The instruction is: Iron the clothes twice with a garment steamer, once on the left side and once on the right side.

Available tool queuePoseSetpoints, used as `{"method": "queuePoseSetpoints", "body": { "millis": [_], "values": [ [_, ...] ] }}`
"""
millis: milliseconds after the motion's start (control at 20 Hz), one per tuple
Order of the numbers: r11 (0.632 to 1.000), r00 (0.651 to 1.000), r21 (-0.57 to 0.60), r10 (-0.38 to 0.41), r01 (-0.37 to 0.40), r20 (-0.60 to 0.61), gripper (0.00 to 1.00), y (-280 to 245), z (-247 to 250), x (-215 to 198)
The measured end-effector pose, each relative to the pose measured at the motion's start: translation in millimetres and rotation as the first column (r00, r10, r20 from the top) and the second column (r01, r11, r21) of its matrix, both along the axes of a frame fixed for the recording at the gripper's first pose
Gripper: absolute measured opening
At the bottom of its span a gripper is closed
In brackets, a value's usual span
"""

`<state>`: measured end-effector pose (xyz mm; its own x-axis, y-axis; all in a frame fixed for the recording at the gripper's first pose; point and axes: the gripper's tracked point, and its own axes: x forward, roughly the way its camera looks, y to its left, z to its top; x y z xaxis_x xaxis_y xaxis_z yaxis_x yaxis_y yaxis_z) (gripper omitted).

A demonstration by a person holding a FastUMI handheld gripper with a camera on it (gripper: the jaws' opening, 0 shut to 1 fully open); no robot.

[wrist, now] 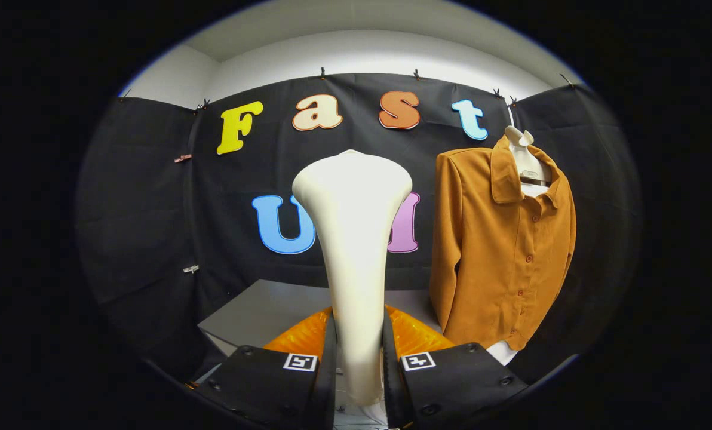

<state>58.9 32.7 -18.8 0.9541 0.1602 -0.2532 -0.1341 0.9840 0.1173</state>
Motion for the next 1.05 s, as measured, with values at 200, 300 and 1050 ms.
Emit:
{"method": "queuePoseSetpoints", "body": {
  "millis": [200,300,1050],
  "values": [
    [1.000,1.000,-0.008,-0.003,0.003,-0.005,0.36,-3.0,-2.2,0.0],
    [1.000,1.000,-0.010,-0.002,0.002,-0.011,0.36,-2.2,-3.8,-1.0],
    [1.000,1.000,-0.005,-0.003,0.003,-0.004,0.36,-4.6,-0.5,-6.5]
  ]
}}
